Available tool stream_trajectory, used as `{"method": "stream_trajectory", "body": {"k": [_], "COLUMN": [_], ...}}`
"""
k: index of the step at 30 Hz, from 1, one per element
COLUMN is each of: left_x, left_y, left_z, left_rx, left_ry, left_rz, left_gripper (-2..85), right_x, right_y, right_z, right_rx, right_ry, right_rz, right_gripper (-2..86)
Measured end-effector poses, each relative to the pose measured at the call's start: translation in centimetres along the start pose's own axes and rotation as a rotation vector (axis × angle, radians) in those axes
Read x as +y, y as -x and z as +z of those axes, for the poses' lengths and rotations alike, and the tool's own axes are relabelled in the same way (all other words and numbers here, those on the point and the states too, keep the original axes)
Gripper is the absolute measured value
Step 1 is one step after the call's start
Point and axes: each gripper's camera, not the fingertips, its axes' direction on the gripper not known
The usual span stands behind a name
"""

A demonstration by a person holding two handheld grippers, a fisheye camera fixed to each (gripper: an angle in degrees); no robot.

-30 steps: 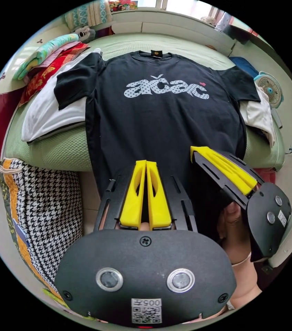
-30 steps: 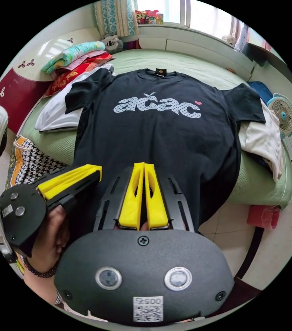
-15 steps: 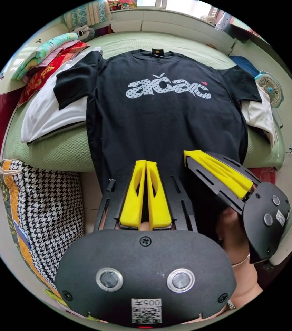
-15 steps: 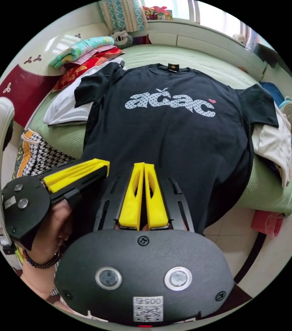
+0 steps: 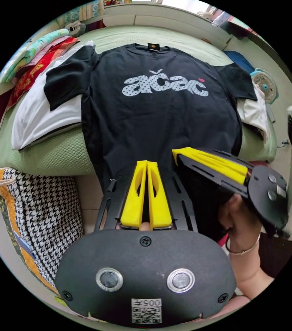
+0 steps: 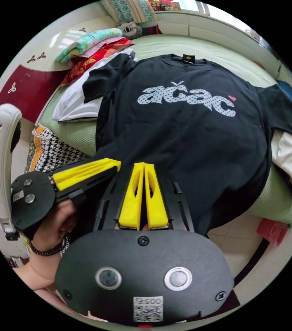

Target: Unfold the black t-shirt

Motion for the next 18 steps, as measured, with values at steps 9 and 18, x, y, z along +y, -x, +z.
{"method": "stream_trajectory", "body": {"k": [9, 18], "left_x": [-0.8, -2.0], "left_y": [7.9, 11.1], "left_z": [-1.5, 1.2], "left_rx": [0.012, -0.061], "left_ry": [-0.143, -0.072], "left_rz": [-0.056, -0.078], "left_gripper": [-0.3, -0.3], "right_x": [-6.7, -9.6], "right_y": [-1.3, -2.7], "right_z": [-1.1, 4.9], "right_rx": [0.213, 0.264], "right_ry": [-0.109, -0.022], "right_rz": [-0.046, -0.052], "right_gripper": [-1.1, -1.2]}}
